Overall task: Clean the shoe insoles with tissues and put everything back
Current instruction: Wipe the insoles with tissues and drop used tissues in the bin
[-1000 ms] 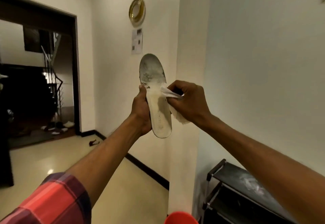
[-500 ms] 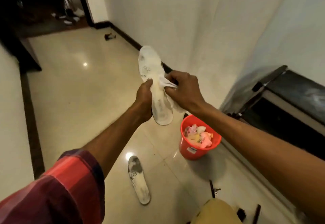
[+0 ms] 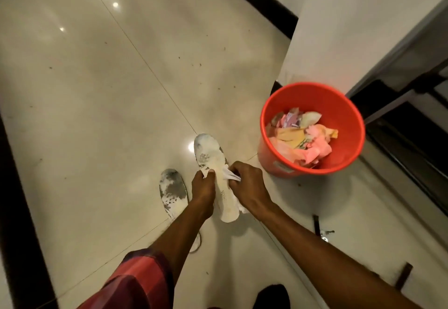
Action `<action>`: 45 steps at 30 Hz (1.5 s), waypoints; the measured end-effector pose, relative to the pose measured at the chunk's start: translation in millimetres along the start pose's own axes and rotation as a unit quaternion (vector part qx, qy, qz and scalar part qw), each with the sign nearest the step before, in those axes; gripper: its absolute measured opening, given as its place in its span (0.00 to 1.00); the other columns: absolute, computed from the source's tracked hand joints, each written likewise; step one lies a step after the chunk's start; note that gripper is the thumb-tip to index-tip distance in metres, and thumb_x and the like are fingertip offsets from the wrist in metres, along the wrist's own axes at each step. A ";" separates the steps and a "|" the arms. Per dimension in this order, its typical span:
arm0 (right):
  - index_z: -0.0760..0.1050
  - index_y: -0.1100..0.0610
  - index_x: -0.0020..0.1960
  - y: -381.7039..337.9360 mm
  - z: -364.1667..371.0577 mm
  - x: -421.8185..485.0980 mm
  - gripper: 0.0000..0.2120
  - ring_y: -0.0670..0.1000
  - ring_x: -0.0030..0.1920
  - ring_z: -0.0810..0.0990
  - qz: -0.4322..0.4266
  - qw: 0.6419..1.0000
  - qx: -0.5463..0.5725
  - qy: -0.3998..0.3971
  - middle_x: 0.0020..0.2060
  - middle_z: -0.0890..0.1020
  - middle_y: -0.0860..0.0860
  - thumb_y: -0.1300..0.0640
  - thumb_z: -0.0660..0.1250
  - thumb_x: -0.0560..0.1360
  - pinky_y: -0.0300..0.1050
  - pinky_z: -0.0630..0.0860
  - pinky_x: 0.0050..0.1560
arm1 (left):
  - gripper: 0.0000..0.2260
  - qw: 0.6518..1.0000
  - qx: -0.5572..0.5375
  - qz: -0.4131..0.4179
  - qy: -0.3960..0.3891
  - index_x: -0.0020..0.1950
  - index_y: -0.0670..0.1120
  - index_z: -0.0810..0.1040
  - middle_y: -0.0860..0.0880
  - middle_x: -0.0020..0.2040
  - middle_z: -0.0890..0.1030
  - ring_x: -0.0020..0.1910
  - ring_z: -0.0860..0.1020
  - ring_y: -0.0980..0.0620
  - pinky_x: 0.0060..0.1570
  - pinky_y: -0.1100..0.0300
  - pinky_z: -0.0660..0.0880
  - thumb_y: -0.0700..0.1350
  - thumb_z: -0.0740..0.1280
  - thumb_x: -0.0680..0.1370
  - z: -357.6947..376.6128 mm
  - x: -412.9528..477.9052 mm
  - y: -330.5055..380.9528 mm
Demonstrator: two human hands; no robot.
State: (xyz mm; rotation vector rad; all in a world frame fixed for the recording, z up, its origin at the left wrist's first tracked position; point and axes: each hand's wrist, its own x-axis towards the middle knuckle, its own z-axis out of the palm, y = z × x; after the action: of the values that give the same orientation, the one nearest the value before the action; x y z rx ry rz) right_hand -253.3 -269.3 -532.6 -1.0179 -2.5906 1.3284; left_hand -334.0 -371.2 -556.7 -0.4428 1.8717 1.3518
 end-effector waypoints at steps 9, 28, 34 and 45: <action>0.77 0.56 0.42 67.4 70.5 -13.4 0.03 0.53 0.40 0.80 0.071 0.997 0.011 -0.042 0.38 0.82 0.52 0.62 0.69 0.73 0.42 0.70 0.35 | 0.18 0.946 0.258 0.142 0.137 0.57 0.43 0.76 0.51 0.49 0.81 0.45 0.77 0.52 0.44 0.61 0.68 0.47 0.76 0.73 0.7 34.4 -63.1; 0.74 0.56 0.38 47.4 84.7 -22.2 0.08 0.47 0.35 0.76 0.043 0.997 0.037 -0.047 0.34 0.78 0.48 0.67 0.69 0.72 0.37 0.69 0.33 | 0.29 0.916 0.263 0.014 0.304 0.62 0.36 0.71 0.36 0.59 0.78 0.61 0.76 0.34 0.54 0.47 0.72 0.53 0.78 0.72 -88.4 35.3 -89.9; 0.75 0.53 0.41 24.5 92.8 -38.5 0.08 0.47 0.38 0.78 0.028 0.992 0.072 -0.103 0.37 0.80 0.47 0.65 0.68 0.74 0.40 0.72 0.36 | 0.16 0.936 0.213 0.032 0.279 0.54 0.43 0.80 0.43 0.53 0.84 0.51 0.80 0.42 0.50 0.55 0.74 0.51 0.76 0.74 -84.1 18.7 -70.4; 0.77 0.55 0.40 -68.8 -1.4 -34.5 0.04 0.44 0.34 0.77 -0.043 0.996 0.078 -0.014 0.34 0.80 0.46 0.59 0.69 0.73 0.33 0.70 0.34 | 0.09 0.995 0.020 0.083 0.046 0.55 0.47 0.80 0.46 0.49 0.86 0.47 0.86 0.45 0.42 0.48 0.84 0.47 0.74 0.77 -68.2 -77.8 47.6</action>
State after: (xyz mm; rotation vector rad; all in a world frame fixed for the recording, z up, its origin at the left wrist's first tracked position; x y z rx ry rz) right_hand -262.3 -316.7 -472.5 -0.8588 -2.4713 1.5053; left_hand -341.6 -427.5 -457.9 -0.3409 2.0461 1.4200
